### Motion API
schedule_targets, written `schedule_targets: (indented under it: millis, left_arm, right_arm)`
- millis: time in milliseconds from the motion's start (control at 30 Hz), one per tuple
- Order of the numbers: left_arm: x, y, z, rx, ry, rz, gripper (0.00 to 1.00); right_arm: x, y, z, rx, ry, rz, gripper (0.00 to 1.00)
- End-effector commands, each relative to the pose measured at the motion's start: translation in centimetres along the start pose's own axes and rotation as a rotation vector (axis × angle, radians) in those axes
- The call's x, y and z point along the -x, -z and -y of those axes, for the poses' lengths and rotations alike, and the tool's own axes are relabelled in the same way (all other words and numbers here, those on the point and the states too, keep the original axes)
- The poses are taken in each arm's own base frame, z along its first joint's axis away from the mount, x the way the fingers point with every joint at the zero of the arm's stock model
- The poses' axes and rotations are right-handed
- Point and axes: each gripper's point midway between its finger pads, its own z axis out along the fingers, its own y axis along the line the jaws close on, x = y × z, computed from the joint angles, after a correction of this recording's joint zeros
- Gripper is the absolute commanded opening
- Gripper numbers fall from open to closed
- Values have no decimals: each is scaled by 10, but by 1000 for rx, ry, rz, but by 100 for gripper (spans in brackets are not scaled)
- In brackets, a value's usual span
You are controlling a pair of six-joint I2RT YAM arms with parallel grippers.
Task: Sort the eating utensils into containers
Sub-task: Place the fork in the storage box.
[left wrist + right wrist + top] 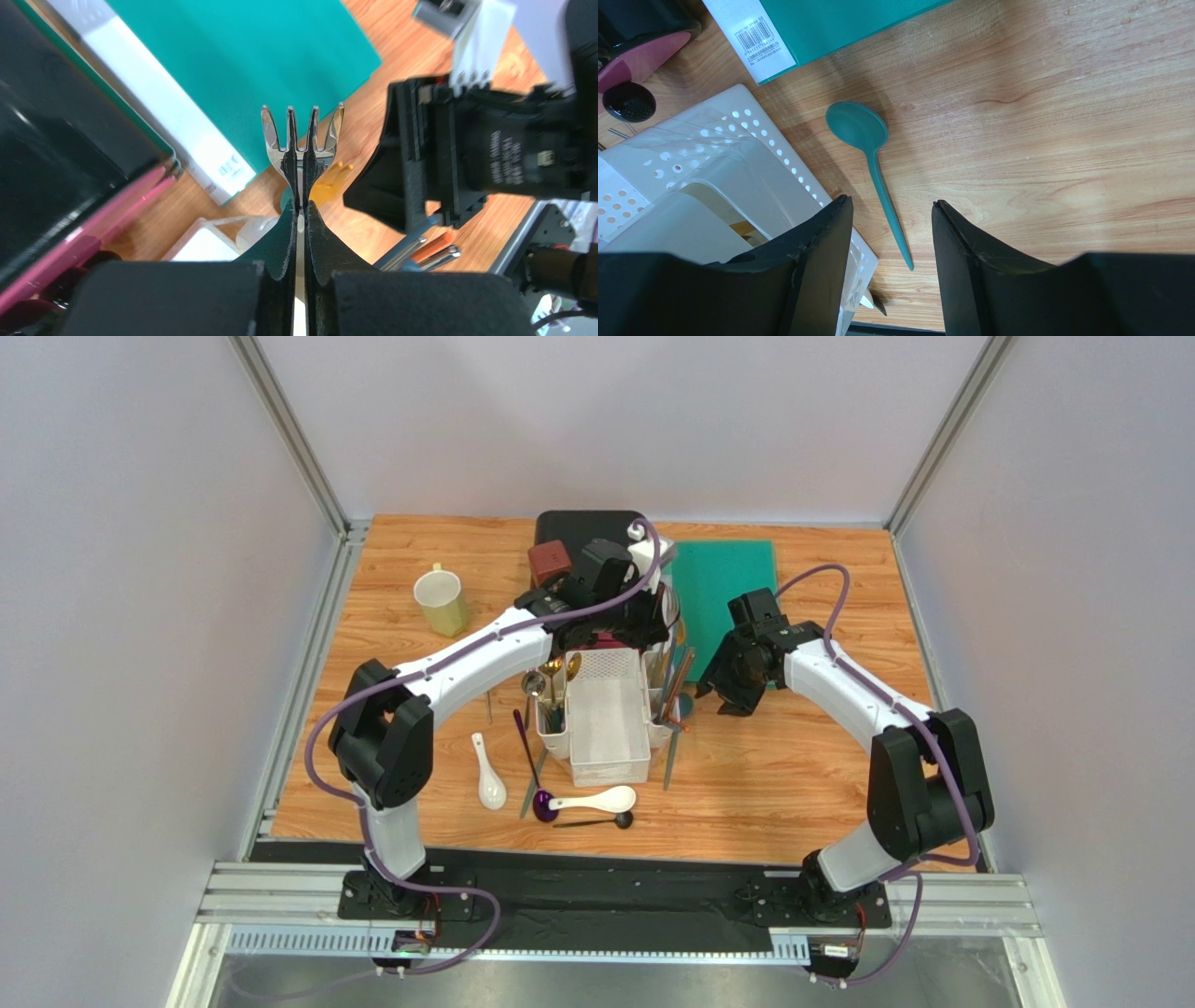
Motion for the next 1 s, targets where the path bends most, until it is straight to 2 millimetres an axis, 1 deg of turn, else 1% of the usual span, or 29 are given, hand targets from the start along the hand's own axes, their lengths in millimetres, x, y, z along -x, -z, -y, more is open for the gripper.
schedule_targets:
  millis: [0,33,133,200,233,300,333,433,567,600,633,667,700,733,800,833,867,967]
  left_arm:
    - [-4,-3,3,-2,-52,22,0]
    - [-10,-3,0,9,-51,9,0]
    - [-20,-3,-1,18,-55,-11,8]
    - [-23,-3,-2,25,-60,-18,9]
    - [-27,-3,-1,28,-58,-23,14]
    - [-27,-1,-2,38,-59,-22,19]
    - [-28,2,-2,42,-56,-21,24]
    - [-28,6,-2,54,-53,-13,31]
    - [-24,15,-4,80,-46,3,33]
    - [-24,20,-9,115,-41,-7,35]
    - [-11,28,-7,132,-46,15,36]
    - [-6,34,-9,153,-47,24,36]
    - [3,44,-11,190,-49,47,37]
    - [13,51,-10,201,-50,73,41]
    - [24,63,-7,209,-56,105,43]
    - [33,73,-2,202,-58,133,44]
    - [38,79,-5,229,-52,152,44]
    - [53,101,-8,265,-24,215,47]
  right_arm:
    - [2,3,-3,15,9,3,50]
    - [2,3,-3,15,9,3,50]
    - [2,2,-3,13,11,1,50]
    - [3,2,-4,15,14,3,50]
    - [3,2,-5,17,13,1,50]
    - [3,2,-5,15,17,1,50]
    - [3,2,-5,14,17,2,50]
    - [3,2,-5,13,17,4,50]
    - [4,3,-4,10,19,9,50]
    - [5,3,-4,9,20,14,50]
    - [6,4,-3,6,19,17,50]
    - [7,6,-4,9,22,27,50]
    - [7,7,-3,11,27,32,50]
    - [8,8,-2,8,39,36,50]
    - [10,10,2,-1,54,55,51]
    - [10,10,4,-8,73,61,51]
    - [10,10,7,-16,79,68,52]
    - [22,9,16,-52,101,135,53]
